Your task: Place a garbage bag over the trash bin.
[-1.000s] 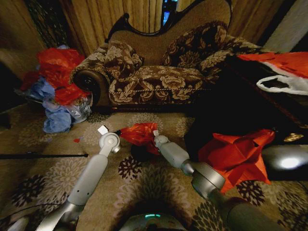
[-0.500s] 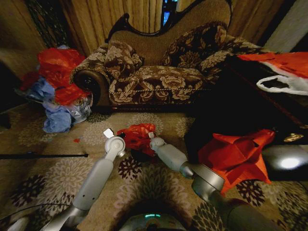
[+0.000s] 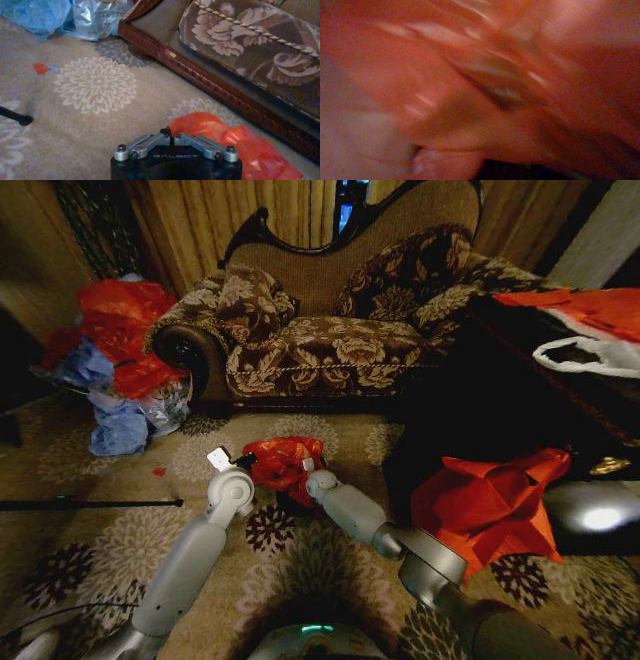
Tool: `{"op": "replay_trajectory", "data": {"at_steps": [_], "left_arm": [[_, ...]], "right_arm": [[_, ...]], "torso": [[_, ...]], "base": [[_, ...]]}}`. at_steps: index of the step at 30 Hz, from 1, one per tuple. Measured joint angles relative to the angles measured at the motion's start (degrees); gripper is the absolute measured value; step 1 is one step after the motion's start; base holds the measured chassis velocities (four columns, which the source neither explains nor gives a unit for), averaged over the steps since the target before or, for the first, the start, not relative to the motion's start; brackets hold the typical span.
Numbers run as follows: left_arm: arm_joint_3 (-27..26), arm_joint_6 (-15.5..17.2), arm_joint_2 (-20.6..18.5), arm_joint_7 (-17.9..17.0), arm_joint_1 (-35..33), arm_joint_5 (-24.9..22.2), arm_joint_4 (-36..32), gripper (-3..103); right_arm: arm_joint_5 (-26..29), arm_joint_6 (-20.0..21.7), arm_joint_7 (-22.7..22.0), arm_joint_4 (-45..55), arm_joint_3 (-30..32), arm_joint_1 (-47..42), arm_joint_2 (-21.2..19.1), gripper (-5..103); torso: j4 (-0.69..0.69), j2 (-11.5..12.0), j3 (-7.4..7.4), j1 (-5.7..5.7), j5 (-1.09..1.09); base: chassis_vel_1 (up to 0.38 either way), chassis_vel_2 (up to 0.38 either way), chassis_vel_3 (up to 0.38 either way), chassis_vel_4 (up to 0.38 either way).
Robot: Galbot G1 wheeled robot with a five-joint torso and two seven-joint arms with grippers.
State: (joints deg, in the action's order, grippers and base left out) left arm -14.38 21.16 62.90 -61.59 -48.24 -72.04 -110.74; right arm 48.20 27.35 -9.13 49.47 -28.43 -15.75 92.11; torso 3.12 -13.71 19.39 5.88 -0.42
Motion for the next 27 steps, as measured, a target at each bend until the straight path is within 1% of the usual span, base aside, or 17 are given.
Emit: {"op": "replay_trajectory", "data": {"at_steps": [2, 3, 4, 5, 7, 8, 10, 11, 12, 13, 15, 17, 18, 19, 21, 23, 27], "left_arm": [[-0.4, 0.1, -0.8, 0.0, 0.0, -0.8, -0.2, 0], [-0.5, 0.1, -1.0, -0.1, 0.1, -1.0, -0.2, 0], [-0.5, 0.1, -1.0, -0.1, 0.1, -1.0, -0.2, 0], [-0.7, 0.1, -1.2, -0.3, 0.2, -1.2, -0.3, 0], [-0.8, 0.1, -1.9, -0.4, 0.4, -1.5, -0.7, 0], [-0.8, 0.1, -1.9, -0.4, 0.4, -1.5, -0.7, 0], [-0.8, 0.1, -2.6, -0.4, 0.5, -1.8, -1.2, 0], [-0.8, 0.1, -2.8, -0.4, 0.5, -2.0, -1.4, 0], [-0.8, 0.1, -2.8, -0.4, 0.5, -2.0, -1.4, 0], [-0.8, 0.1, -3.0, -0.4, 0.5, -2.3, -1.6, 0], [-0.7, 0.2, -3.0, -0.1, 0.6, -2.6, -1.6, 0], [-0.7, 0.2, -3.0, -0.1, 0.6, -2.6, -1.6, 0], [-0.6, 0.2, -2.9, 0.0, 0.6, -2.6, -1.6, 0], [-0.6, 0.2, -2.9, 0.0, 0.6, -2.6, -1.6, 0], [-0.5, 0.2, -2.8, 0.1, 0.6, -2.8, -1.6, 0], [-0.4, 0.2, -2.9, 0.1, 0.7, -3.0, -1.7, 0], [-0.4, 0.2, -2.9, 0.1, 1.0, -3.3, -1.6, 0]], "right_arm": [[2.1, 0.5, -3.9, 4.3, -1.1, -0.3, 0.0, 26], [2.7, 0.6, -5.2, 5.6, -1.5, -0.4, 0.0, 26], [2.7, 0.6, -5.2, 5.6, -1.5, -0.4, 0.0, 26], [3.4, 0.7, -7.1, 7.5, -2.0, -0.5, 0.0, 31], [3.5, 0.8, -8.9, 9.8, -2.7, -0.5, 0.0, 42], [3.5, 0.8, -8.9, 9.8, -2.7, -0.5, 0.0, 42], [3.5, 0.9, -10.5, 11.6, -3.2, -0.3, 0.0, 53], [3.6, 1.0, -11.0, 12.3, -3.3, -0.1, 0.0, 58], [3.6, 1.0, -11.0, 12.3, -3.3, -0.1, 0.0, 58], [3.7, 1.1, -11.4, 12.7, -3.4, 0.2, 0.0, 63], [3.8, 1.2, -11.8, 13.0, -3.3, 0.7, 0.0, 74], [3.9, 1.4, -11.9, 13.0, -3.3, 1.0, 0.0, 74], [4.2, 1.7, -11.7, 12.8, -3.3, 1.2, 0.0, 80], [4.2, 1.7, -11.7, 12.8, -3.3, 1.2, 0.0, 80], [4.2, 1.9, -10.8, 10.7, -2.8, 1.3, 0.0, 91], [4.5, 1.7, -11.2, 10.2, -2.1, 0.9, 0.0, 99], [6.4, 1.9, -12.8, 11.6, -1.9, 0.6, 0.0, 100]], "torso": [[0.01, 0.0, 0.00, 0.00, -0.01], [0.02, 0.0, 0.00, 0.00, 0.00], [0.02, 0.0, 0.00, 0.00, 0.00], [0.01, 0.0, 0.00, 0.00, 0.00], [0.01, 0.0, 0.00, 0.00, 0.00], [0.01, 0.0, 0.00, 0.00, 0.00], [0.01, 0.0, 0.00, 0.00, 0.00], [0.00, 0.0, 0.00, 0.00, 0.00], [0.00, 0.0, 0.00, 0.00, 0.00], [-0.02, 0.0, 0.00, 0.00, 0.01], [-0.01, 0.0, 0.00, 0.00, 0.00], [0.00, 0.0, 0.00, 0.00, 0.00], [0.00, 0.0, 0.00, 0.00, 0.02], [0.00, 0.0, 0.00, 0.00, 0.02], [-0.01, 0.0, 0.00, 0.00, 0.01], [0.01, 0.0, 0.00, 0.01, 0.01], [0.01, 0.0, 0.00, 0.01, 0.01]], "base": [[0.000, 0.000, 0.000, 0.000], [0.000, 0.000, 0.000, 0.000], [0.000, 0.000, 0.000, 0.000], [0.000, 0.000, 0.000, 0.000], [0.000, 0.000, 0.000, 0.000], [0.000, 0.000, 0.000, 0.000], [0.000, 0.000, 0.000, 0.000], [0.000, 0.000, 0.000, 0.000], [0.000, 0.000, 0.000, 0.000], [0.000, 0.000, 0.000, 0.000], [0.000, 0.000, 0.000, 0.000], [0.000, 0.000, 0.000, 0.000], [0.000, 0.000, 0.000, 0.000], [0.000, 0.000, 0.000, 0.000], [0.000, 0.000, 0.000, 0.000], [0.000, 0.000, 0.000, 0.000], [0.000, 0.000, 0.000, 0.000]]}}
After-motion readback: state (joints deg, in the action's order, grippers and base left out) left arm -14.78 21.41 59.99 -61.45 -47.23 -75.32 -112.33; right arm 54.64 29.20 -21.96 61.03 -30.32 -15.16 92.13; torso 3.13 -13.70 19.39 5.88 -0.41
